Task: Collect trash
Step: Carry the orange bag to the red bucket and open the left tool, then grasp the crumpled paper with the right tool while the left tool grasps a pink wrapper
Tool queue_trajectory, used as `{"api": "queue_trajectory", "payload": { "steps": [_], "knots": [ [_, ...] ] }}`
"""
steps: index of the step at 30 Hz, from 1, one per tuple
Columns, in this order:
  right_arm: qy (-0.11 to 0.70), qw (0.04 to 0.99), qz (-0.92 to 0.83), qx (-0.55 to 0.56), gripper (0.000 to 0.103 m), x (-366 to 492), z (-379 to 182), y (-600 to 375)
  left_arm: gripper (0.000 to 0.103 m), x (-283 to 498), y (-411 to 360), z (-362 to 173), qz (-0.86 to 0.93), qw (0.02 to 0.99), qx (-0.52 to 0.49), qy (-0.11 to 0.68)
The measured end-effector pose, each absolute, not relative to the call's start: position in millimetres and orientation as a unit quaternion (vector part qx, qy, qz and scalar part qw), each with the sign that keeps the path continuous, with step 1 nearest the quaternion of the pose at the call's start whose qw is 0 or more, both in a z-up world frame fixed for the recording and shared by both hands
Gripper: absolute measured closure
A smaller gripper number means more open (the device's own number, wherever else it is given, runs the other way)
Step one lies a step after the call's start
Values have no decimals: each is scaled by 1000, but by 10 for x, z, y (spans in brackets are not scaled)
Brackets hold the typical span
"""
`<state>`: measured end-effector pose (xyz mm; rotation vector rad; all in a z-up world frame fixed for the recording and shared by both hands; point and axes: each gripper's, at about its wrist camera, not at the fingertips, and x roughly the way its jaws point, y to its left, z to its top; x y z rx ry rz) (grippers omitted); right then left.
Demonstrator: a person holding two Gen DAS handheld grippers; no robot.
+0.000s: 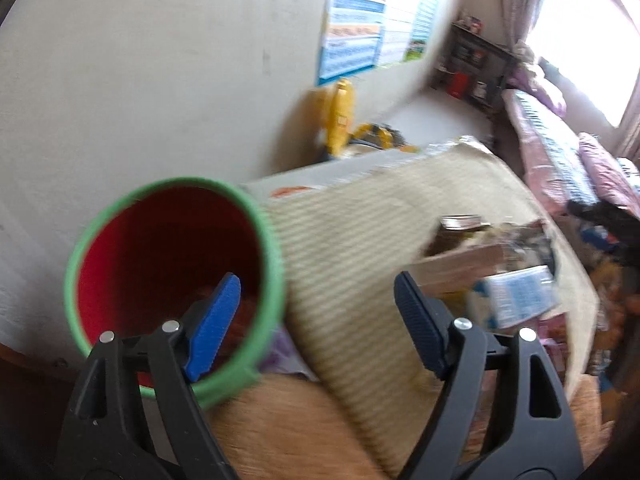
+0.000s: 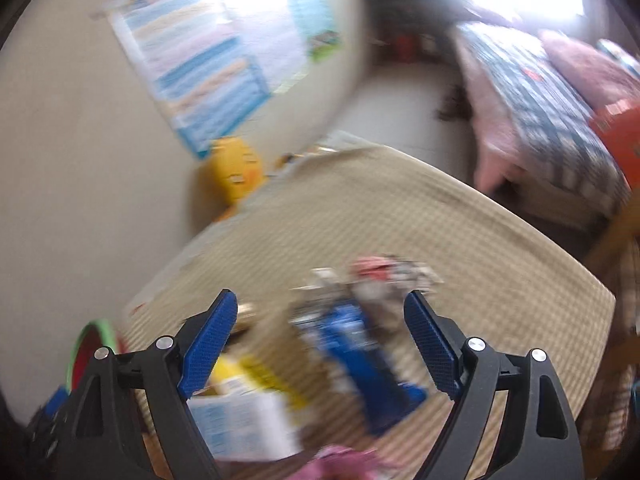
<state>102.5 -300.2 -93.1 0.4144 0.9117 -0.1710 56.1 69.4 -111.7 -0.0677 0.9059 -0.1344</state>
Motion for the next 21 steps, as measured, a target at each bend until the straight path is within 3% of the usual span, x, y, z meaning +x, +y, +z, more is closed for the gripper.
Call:
{"api": "queue_trajectory", "payload": {
  "steps": [7,9,10,13,21],
  "knots": [
    [499,824,-70,259,21,1289,-1500,-3348,20,683,77,-1088,-117,883,-19,455],
    [514,816,-57,258,39,1301,-1596,-3327,15,690,-112,-1108,-130,878,-2,460],
    [516,815,-54,257,62,1295,-1613,-3310,15,703,-202,-1123,-136,876,7,462],
    [497,829,-42,252,80,1139,-1500,-3252,14,764,-438,-1203,-139,872,43,467],
    [428,874,-3,230,80,618,-1049,-3089,14,1043,-726,-1458,-129,860,83,487]
  ]
}}
